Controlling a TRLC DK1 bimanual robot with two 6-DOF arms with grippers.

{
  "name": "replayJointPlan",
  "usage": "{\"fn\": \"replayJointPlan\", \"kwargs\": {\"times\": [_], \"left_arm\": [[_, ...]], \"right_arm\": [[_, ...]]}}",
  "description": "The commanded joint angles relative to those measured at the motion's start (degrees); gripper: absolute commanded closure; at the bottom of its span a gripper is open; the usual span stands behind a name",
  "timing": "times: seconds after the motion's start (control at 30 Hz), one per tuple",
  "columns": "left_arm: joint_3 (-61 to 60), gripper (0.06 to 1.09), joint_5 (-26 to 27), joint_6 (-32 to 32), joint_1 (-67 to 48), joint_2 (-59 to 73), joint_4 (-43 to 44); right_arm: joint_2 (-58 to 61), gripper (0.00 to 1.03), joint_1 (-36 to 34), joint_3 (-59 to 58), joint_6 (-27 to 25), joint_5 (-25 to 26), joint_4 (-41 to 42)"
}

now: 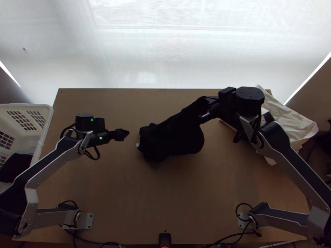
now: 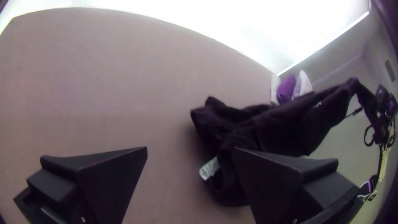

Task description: Fold the t-shirt

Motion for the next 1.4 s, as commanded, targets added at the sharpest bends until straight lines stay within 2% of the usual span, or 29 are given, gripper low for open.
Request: {"fn": "replayJointPlan", "kwargs": {"times": [0.0, 0.1, 0.33, 0.67, 0.8, 1.03, 1.37], "left_arm": [[2.13, 0.10, 2.52, 5.01, -9.49, 0.90, -10.44], [2.84, 0.10, 2.52, 6.15, -11.34, 0.11, -12.55], [2.84, 0.10, 2.25, 3.34, -11.34, -0.24, -2.97], [7.23, 0.10, 2.25, 0.61, -15.47, 4.77, -1.56], [8.20, 0.10, 2.25, -0.09, -16.44, 5.21, -1.47], [8.37, 0.10, 2.25, -0.97, -16.70, 5.21, -1.47], [8.28, 0.10, 2.25, -1.59, -18.99, 6.09, -1.47]], "right_arm": [[-0.98, 1.00, -1.13, -2.60, 0.72, -0.08, 0.14], [-1.06, 1.00, -1.04, -2.78, 0.72, -0.08, 0.14], [-1.24, 1.00, -0.86, -3.66, 0.72, -0.08, 0.23], [-1.68, 1.00, -1.22, -4.97, -0.43, 0.89, 0.93], [-3.96, 1.00, -3.50, -4.09, -0.95, 1.41, 3.22], [-6.34, 1.00, -1.66, 1.35, -0.95, 1.41, 4.71], [-7.66, 1.00, -1.83, 3.11, -3.15, 1.85, 13.59]]}}
